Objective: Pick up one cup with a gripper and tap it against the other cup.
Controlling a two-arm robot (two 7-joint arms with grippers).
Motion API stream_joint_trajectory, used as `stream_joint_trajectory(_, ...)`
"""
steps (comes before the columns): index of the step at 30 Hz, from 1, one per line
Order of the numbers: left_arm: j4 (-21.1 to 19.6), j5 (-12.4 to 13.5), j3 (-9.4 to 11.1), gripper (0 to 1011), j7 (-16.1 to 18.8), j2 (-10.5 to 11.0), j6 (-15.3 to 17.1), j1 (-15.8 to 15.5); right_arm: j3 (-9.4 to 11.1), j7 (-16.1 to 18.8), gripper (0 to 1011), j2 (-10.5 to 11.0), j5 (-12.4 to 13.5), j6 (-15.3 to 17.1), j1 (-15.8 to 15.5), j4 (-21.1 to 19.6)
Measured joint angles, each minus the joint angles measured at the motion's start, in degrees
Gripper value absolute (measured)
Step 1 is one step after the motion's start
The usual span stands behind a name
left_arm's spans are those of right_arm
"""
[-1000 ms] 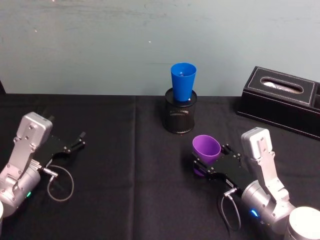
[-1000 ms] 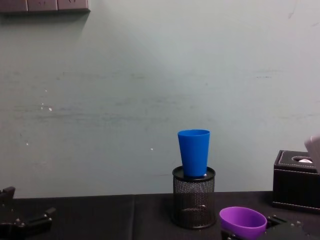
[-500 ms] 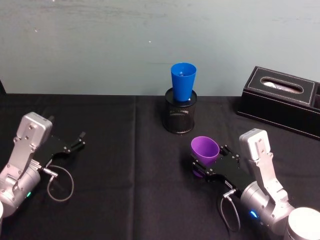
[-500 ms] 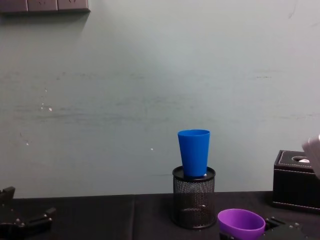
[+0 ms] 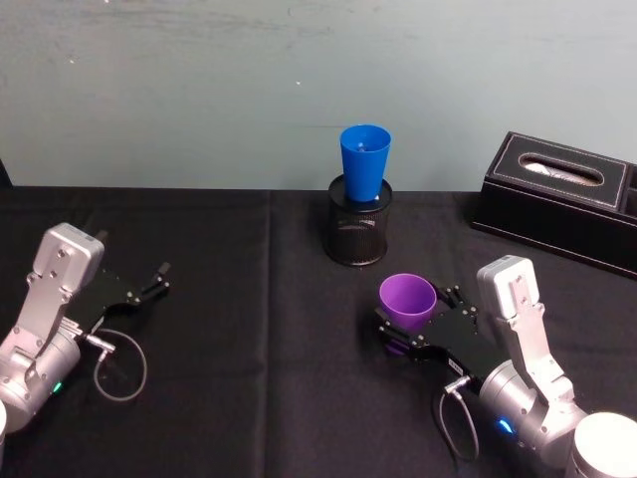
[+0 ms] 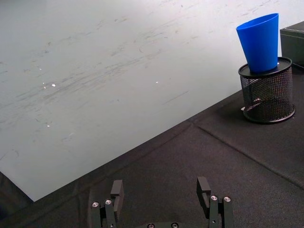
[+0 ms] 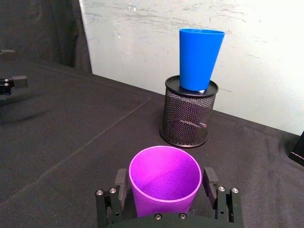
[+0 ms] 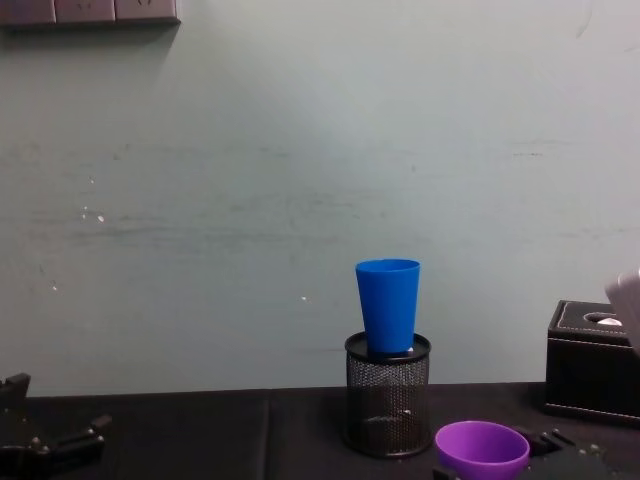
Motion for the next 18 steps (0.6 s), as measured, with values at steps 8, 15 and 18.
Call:
stream_joint_trajectory(8,0.0,0.0,0.0,1011,0.0,0.0,0.0,0.0,0.0,0.0,1000,0.0,0.0,0.0,0.0,0.0)
stream_joint_trajectory(15,0.0,0.0,0.0,1011,0.0,0.0,0.0,0.0,0.0,0.0,1002,0.0,0.1,0.0,0.0,0.0)
stream_joint_trajectory(18,0.0,0.0,0.0,1011,0.0,0.0,0.0,0.0,0.0,-0.1,1000,0.0,0.1,0.0,0.0,0.0)
